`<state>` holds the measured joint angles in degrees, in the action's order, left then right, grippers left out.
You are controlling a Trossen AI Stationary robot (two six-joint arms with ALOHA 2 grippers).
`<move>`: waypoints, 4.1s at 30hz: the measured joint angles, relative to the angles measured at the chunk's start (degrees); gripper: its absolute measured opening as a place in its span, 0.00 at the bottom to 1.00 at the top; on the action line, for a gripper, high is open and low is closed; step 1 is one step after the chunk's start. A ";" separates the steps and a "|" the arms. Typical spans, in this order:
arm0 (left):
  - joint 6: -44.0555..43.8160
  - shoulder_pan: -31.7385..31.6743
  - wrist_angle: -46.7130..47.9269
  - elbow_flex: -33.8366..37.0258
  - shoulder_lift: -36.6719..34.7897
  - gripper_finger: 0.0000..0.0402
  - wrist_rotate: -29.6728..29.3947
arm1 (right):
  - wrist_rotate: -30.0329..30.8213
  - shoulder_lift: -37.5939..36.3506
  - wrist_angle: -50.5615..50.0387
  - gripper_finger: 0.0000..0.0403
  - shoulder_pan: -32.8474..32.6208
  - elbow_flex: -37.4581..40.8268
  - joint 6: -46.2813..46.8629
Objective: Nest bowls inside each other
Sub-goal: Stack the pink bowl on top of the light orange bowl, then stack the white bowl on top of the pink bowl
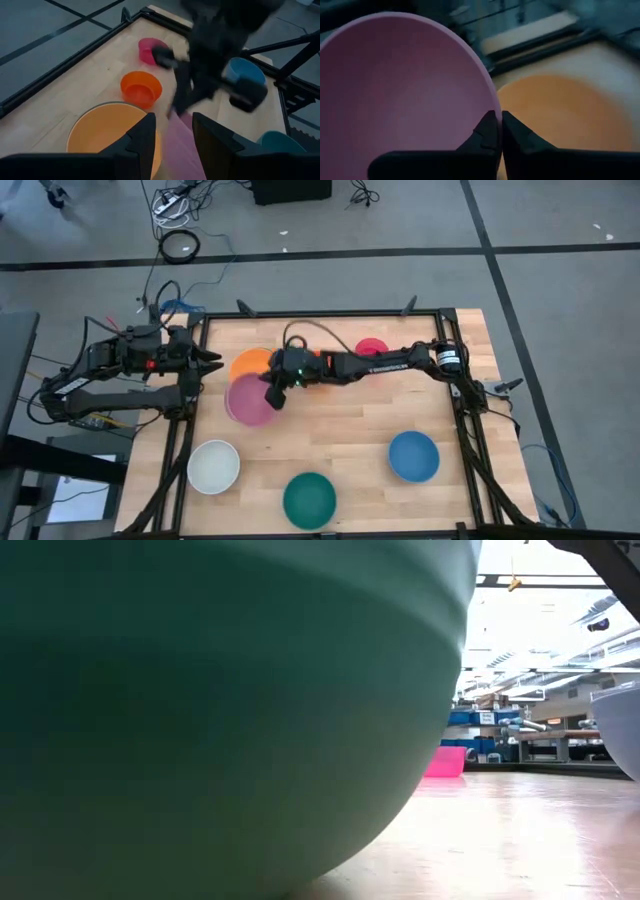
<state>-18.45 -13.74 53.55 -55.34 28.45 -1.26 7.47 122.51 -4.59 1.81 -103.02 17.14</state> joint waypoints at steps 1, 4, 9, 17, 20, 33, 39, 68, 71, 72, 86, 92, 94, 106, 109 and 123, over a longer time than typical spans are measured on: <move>-0.07 0.01 -0.01 0.33 0.00 0.34 0.00 | 1.33 -0.13 -2.15 0.00 0.66 -1.08 -1.11; -0.20 0.00 -0.56 0.88 0.00 0.34 0.00 | 3.12 -0.06 -6.04 0.00 3.18 -2.01 -3.13; 0.45 0.00 -3.89 1.00 0.00 0.34 0.00 | 0.88 0.41 -7.51 0.00 7.02 -2.08 -1.78; 3.09 0.00 -6.48 1.00 0.00 0.34 0.00 | -3.74 1.15 -6.85 0.06 8.62 -2.03 -3.62; 3.12 0.00 -6.93 1.01 0.00 0.34 0.00 | -5.44 1.15 -5.61 0.10 8.63 -2.01 -3.75; 4.67 0.01 -8.88 1.00 0.02 0.34 0.16 | -5.98 0.88 -6.70 0.23 7.63 -2.01 -3.68; -3.95 -0.02 -4.23 0.98 0.18 0.34 5.77 | -5.27 -3.82 -17.22 0.22 3.73 -1.97 -8.94; -14.54 21.98 10.15 15.97 11.56 0.34 23.82 | 34.95 -34.33 -60.99 0.21 -27.57 -0.78 14.09; -11.49 25.04 14.90 15.99 15.14 0.34 20.06 | 34.79 -33.86 -61.80 0.21 -27.57 0.72 15.84; -10.86 25.89 15.03 15.99 16.17 0.34 19.47 | 34.79 -33.72 -62.67 0.21 -27.57 1.09 16.39; -6.27 35.70 8.59 16.51 22.24 0.34 14.68 | 34.35 -33.56 -62.47 0.22 -27.19 2.26 17.37; -5.91 39.24 5.17 18.96 24.35 0.34 12.71 | 34.33 -33.56 -62.41 0.22 -27.19 2.27 17.51; -5.97 40.05 4.00 19.53 25.03 0.34 11.95 | 34.35 -33.56 -62.39 0.22 -27.19 2.27 17.51; -9.64 42.97 -8.40 27.10 28.39 0.32 11.13 | 34.35 -33.56 -62.06 0.22 -27.19 2.27 17.49; -10.22 43.35 -9.74 27.57 29.08 0.23 10.73 | 34.35 -33.54 -61.99 0.22 -27.19 2.27 17.32; -5.31 43.65 -9.63 18.50 28.94 0.01 1.63 | 34.37 -33.54 -61.99 0.22 -26.46 2.27 16.68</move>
<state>-23.76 29.91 43.93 -36.84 57.39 0.37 41.85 88.97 -66.59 -24.65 -100.75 33.82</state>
